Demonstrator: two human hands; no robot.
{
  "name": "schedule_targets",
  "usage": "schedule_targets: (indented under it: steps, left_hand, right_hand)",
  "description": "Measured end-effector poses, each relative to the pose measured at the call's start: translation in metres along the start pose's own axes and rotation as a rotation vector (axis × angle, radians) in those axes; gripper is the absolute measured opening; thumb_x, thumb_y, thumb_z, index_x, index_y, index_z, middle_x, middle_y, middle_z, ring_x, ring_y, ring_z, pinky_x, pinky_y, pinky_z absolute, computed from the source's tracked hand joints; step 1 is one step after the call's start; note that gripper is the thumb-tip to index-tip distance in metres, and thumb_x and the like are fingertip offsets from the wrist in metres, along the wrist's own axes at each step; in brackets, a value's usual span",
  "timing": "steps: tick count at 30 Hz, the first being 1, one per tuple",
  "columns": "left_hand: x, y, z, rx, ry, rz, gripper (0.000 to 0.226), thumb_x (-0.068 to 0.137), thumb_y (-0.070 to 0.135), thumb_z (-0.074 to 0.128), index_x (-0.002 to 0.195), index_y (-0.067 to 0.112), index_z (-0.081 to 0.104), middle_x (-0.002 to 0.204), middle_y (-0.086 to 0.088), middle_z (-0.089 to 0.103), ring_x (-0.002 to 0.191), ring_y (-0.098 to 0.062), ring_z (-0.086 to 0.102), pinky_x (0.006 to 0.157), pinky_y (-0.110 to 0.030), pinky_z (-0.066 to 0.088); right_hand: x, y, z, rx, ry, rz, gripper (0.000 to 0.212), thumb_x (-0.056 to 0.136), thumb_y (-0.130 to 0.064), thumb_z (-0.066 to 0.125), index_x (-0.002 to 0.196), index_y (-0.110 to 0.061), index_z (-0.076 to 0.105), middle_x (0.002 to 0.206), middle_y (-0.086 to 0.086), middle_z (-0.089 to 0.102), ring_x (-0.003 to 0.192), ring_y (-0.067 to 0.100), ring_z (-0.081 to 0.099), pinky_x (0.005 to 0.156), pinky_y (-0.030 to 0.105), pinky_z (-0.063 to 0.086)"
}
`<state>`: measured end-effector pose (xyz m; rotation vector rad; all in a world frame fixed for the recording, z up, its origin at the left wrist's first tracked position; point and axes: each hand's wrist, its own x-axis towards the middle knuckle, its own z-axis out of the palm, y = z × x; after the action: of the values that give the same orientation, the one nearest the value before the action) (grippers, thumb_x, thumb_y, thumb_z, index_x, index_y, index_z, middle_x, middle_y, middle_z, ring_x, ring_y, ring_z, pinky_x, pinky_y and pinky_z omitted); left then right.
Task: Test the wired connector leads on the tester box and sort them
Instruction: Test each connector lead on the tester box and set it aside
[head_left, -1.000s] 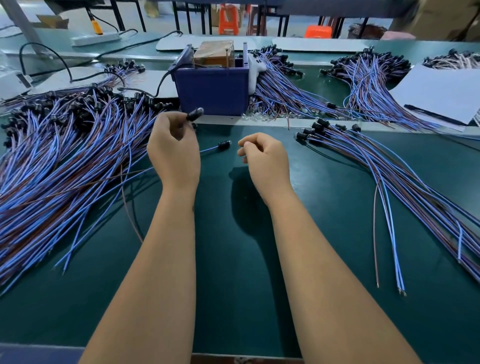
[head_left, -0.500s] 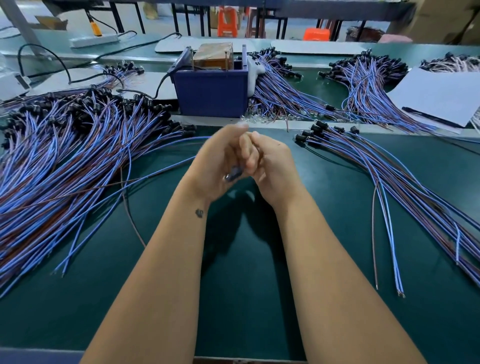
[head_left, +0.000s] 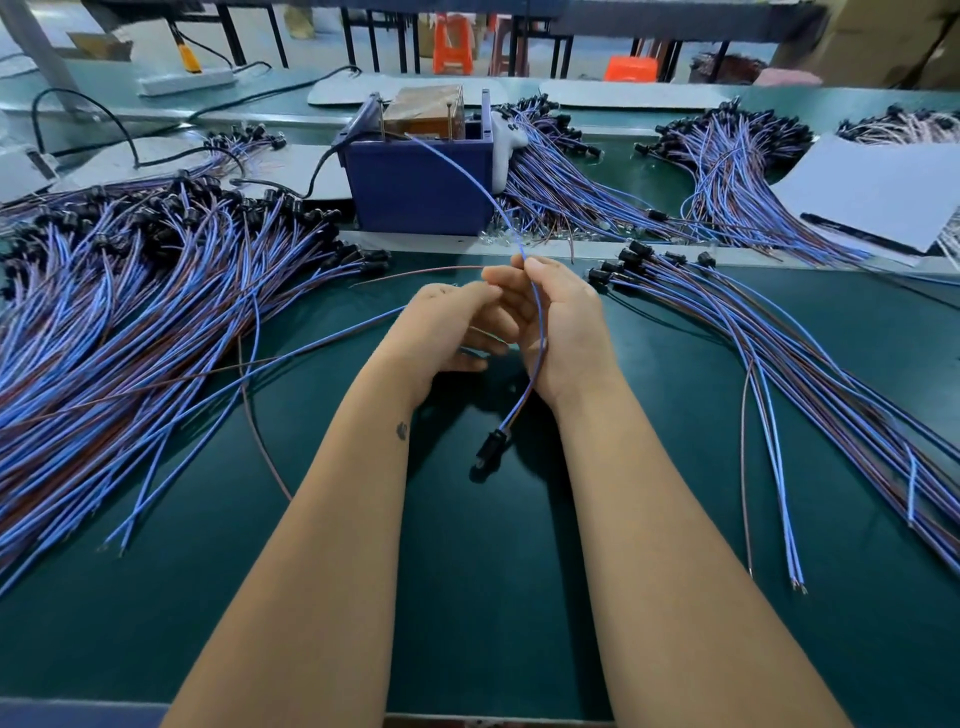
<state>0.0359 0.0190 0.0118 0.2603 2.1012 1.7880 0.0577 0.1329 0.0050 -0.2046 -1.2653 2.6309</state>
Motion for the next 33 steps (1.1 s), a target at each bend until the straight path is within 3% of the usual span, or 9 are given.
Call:
schedule_targets:
  steps: [3,5,9,11,14,17,24,27,33]
  left_hand:
    - [0.003,-0.008,0.004,0.093,0.261,0.105,0.031,0.085,0.023,0.053,0.054,0.019,0.056,0.055,0.006,0.059,0.055,-0.011,0.058,0.054,-0.023,0.046]
    - [0.006,-0.007,0.007,0.088,0.318,0.125,0.021,0.083,0.021,0.050,0.066,0.016,0.060,0.064,0.003,0.061,0.064,-0.013,0.058,0.059,-0.029,0.048]
    - [0.024,0.015,0.002,-0.060,0.298,-0.206,0.023,0.097,0.009,0.044,0.099,0.015,0.066,0.089,-0.001,0.065,0.092,-0.017,0.059,0.053,-0.027,0.051]
    - [0.023,0.018,-0.003,-0.156,0.301,-0.214,0.026,0.098,0.010,0.044,0.113,0.011,0.065,0.097,-0.005,0.066,0.097,-0.019,0.062,0.056,-0.028,0.052]
    - [0.006,0.007,-0.005,-0.296,0.259,0.053,0.018,0.098,0.016,0.049,0.094,0.013,0.066,0.087,-0.002,0.072,0.085,-0.021,0.067,0.072,-0.034,0.057]
    - [0.003,-0.001,-0.003,-0.309,0.205,0.209,0.017,0.101,0.011,0.048,0.095,0.015,0.064,0.085,-0.001,0.071,0.068,-0.012,0.062,0.061,-0.025,0.055]
    - [0.010,-0.008,0.000,-0.253,0.192,0.193,0.023,0.103,0.007,0.042,0.098,0.011,0.064,0.077,0.002,0.070,0.060,-0.007,0.063,0.055,-0.020,0.051]
    - [0.011,-0.009,0.001,-0.237,0.190,0.197,0.024,0.103,0.008,0.043,0.097,0.013,0.065,0.070,0.008,0.071,0.059,-0.007,0.062,0.053,-0.019,0.049]
    - [0.015,-0.014,-0.004,-0.055,0.418,0.223,0.025,0.104,0.012,0.038,0.100,0.019,0.062,0.089,0.002,0.066,0.078,-0.012,0.064,0.075,-0.035,0.056]
  right_hand:
    - [0.000,0.000,0.001,-0.088,-0.041,0.016,0.017,0.099,-0.009,0.040,0.091,-0.010,0.055,0.075,0.006,0.074,0.067,0.016,0.067,0.064,0.025,0.052]
    - [0.000,0.001,0.000,-0.139,-0.036,0.016,0.018,0.098,-0.011,0.041,0.089,-0.012,0.057,0.079,0.006,0.074,0.076,0.016,0.068,0.068,0.025,0.051]
    - [0.000,0.001,0.000,-0.232,-0.014,0.007,0.019,0.097,-0.012,0.042,0.086,-0.016,0.057,0.076,0.003,0.073,0.068,0.011,0.066,0.063,0.026,0.042]
    - [-0.001,0.003,0.002,-0.332,-0.004,-0.027,0.018,0.095,-0.010,0.046,0.083,-0.016,0.058,0.075,0.005,0.072,0.062,0.010,0.063,0.063,0.026,0.041]
    - [-0.003,0.010,0.007,-0.492,-0.024,-0.090,0.019,0.091,0.000,0.052,0.078,-0.011,0.061,0.076,0.005,0.071,0.058,0.010,0.062,0.062,0.022,0.045]
    - [-0.005,0.015,0.011,-0.567,-0.063,-0.118,0.021,0.090,0.007,0.054,0.075,-0.005,0.063,0.082,0.005,0.069,0.062,0.013,0.062,0.058,0.018,0.049]
    - [-0.004,0.022,0.011,-0.815,0.025,-0.140,0.008,0.093,-0.014,0.058,0.085,-0.014,0.056,0.079,0.010,0.067,0.069,0.019,0.062,0.068,0.033,0.053]
    - [-0.003,0.022,0.010,-0.763,0.013,-0.128,0.004,0.094,-0.010,0.058,0.096,-0.012,0.056,0.080,0.010,0.069,0.067,0.018,0.063,0.069,0.034,0.054]
    - [-0.001,0.021,0.008,-0.841,0.074,-0.216,0.011,0.094,-0.008,0.055,0.087,-0.014,0.061,0.080,0.010,0.072,0.071,0.018,0.066,0.076,0.039,0.056]
